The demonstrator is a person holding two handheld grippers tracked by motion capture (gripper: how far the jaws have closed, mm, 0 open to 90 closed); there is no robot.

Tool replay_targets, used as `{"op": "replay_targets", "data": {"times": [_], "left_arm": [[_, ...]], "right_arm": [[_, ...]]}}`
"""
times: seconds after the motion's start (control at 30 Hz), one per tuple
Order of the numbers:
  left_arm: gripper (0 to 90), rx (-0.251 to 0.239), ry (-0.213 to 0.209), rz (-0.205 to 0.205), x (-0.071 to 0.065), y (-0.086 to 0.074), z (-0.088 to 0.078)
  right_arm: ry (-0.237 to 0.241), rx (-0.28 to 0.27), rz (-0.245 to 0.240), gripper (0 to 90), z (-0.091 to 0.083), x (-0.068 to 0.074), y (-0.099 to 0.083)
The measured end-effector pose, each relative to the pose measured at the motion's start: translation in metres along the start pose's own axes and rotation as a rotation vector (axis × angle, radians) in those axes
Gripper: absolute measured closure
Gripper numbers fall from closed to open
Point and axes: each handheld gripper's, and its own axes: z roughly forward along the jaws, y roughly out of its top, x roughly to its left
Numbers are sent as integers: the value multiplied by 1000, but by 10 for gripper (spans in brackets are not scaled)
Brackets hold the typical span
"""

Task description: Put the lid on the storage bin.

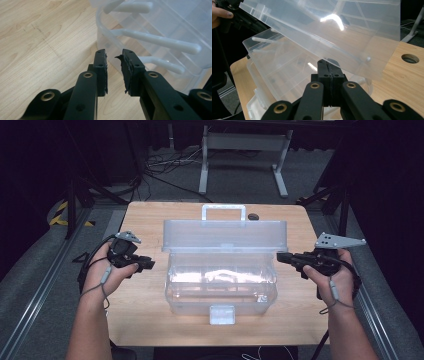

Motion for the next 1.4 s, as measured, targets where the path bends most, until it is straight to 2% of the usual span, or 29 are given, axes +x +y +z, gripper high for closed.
{"op": "replay_targets", "data": {"times": [0.1,0.17,0.27,0.5,0.6,1.07,1.4], "left_arm": [[736,22,24,-15,4,0,5],[725,17,46,-31,7,0,9],[709,13,49,-44,10,-1,15],[643,0,86,-87,18,-10,23],[635,-2,81,-100,21,-14,25],[625,35,66,-105,27,-23,31],[632,54,58,-115,29,-27,35]], "right_arm": [[-3,3,-2,900,0,1,0],[-7,9,-11,900,0,1,0],[-13,14,-15,900,-1,2,0],[-5,40,-21,900,-2,3,-1],[-2,59,-27,900,-2,5,-2],[12,150,-24,900,-3,8,-3],[-18,222,-36,900,-1,9,-5]]}}
